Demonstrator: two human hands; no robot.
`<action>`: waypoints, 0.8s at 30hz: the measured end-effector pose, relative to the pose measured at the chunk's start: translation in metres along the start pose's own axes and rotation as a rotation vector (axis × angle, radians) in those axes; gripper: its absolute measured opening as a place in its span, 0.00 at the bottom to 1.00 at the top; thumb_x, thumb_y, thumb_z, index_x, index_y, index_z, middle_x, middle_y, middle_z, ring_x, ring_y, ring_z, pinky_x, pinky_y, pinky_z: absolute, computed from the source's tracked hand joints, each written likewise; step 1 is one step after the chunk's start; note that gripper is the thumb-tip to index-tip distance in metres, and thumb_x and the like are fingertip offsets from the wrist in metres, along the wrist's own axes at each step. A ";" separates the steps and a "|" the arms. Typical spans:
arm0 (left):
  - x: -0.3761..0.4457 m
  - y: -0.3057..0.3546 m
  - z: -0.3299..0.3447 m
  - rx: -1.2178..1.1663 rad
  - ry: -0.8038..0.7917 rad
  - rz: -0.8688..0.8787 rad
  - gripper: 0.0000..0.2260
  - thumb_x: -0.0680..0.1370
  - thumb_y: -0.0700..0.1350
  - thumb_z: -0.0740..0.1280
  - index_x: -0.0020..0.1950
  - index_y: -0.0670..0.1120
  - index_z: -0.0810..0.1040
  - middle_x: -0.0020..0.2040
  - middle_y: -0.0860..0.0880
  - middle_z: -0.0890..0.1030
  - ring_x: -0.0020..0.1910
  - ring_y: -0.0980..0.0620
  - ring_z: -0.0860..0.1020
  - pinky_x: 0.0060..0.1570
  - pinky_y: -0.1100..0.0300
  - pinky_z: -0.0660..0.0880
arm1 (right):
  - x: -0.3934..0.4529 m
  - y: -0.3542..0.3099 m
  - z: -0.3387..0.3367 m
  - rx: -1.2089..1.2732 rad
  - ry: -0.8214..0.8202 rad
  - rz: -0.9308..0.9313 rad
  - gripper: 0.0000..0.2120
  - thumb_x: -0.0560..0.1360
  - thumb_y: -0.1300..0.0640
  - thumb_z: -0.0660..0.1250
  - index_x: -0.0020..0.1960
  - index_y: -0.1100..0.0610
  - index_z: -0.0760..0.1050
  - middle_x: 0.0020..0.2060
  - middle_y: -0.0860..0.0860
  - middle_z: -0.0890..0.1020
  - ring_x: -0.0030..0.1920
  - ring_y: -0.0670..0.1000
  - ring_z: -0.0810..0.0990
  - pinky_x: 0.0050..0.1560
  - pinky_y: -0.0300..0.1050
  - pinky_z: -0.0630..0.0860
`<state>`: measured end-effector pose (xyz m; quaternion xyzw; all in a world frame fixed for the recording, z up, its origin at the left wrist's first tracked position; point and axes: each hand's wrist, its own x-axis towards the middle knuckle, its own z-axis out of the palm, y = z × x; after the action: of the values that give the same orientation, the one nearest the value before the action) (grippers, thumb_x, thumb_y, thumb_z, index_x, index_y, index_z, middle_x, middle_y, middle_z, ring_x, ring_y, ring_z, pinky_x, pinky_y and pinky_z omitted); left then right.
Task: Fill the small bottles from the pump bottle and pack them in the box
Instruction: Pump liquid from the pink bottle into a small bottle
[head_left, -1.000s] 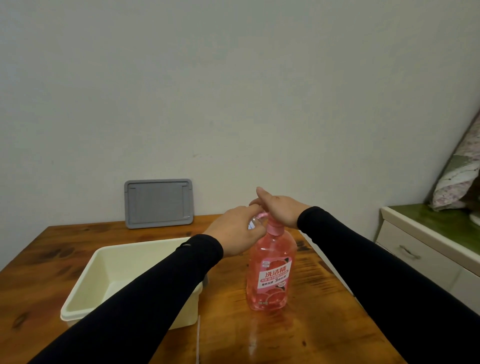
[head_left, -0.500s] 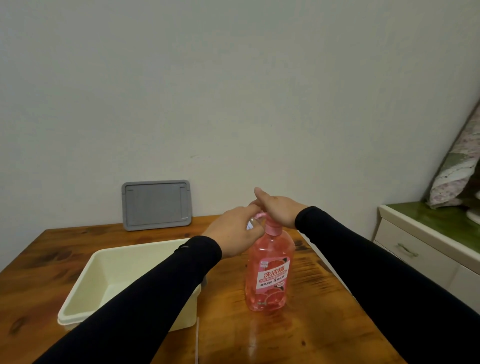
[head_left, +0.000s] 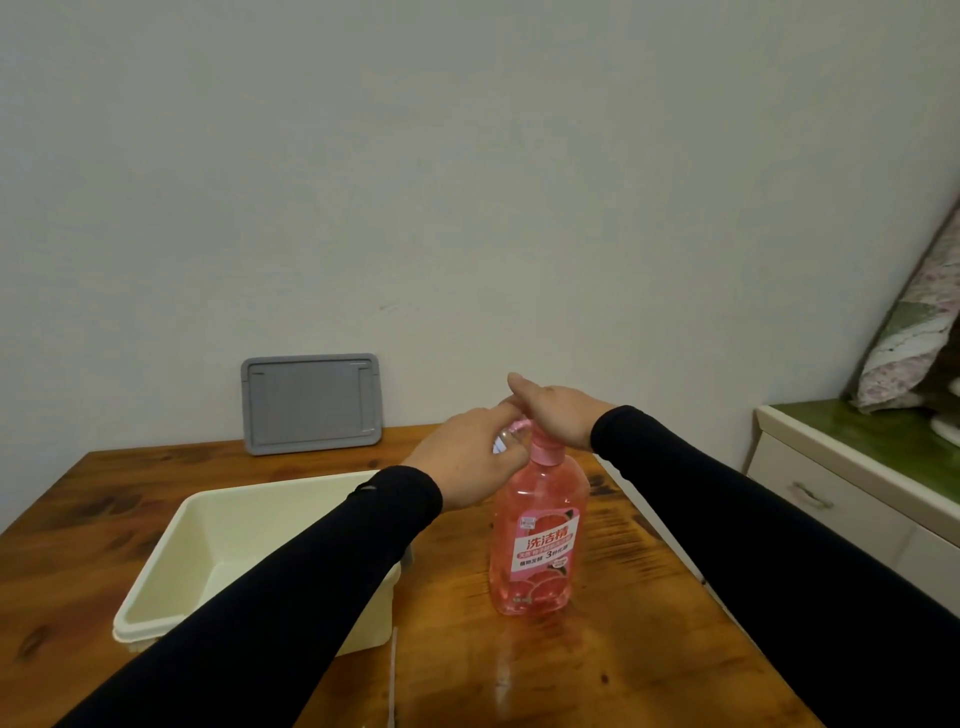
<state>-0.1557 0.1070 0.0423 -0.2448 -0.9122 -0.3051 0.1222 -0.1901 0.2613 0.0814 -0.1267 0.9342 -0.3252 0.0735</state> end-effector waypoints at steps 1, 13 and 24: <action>0.000 0.000 -0.001 0.002 -0.009 -0.004 0.20 0.77 0.53 0.60 0.70 0.59 0.65 0.62 0.51 0.77 0.49 0.57 0.76 0.44 0.64 0.73 | 0.000 -0.001 0.000 -0.013 -0.004 0.002 0.31 0.80 0.37 0.41 0.67 0.52 0.73 0.63 0.54 0.77 0.58 0.52 0.75 0.58 0.47 0.65; 0.002 -0.001 0.000 -0.010 0.006 0.011 0.20 0.77 0.53 0.60 0.70 0.59 0.65 0.63 0.52 0.77 0.52 0.56 0.75 0.43 0.68 0.69 | 0.001 -0.001 -0.001 0.010 0.011 0.009 0.33 0.79 0.34 0.42 0.68 0.51 0.72 0.65 0.54 0.75 0.60 0.53 0.74 0.58 0.46 0.64; 0.009 -0.001 -0.009 -0.002 0.023 0.007 0.20 0.76 0.53 0.60 0.68 0.56 0.69 0.63 0.51 0.77 0.48 0.58 0.72 0.40 0.71 0.65 | -0.001 -0.012 -0.013 -0.003 0.010 -0.017 0.32 0.78 0.34 0.41 0.69 0.50 0.71 0.67 0.53 0.74 0.63 0.53 0.72 0.63 0.48 0.63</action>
<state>-0.1631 0.1043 0.0520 -0.2447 -0.9095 -0.3085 0.1335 -0.1894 0.2603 0.0985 -0.1333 0.9339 -0.3251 0.0659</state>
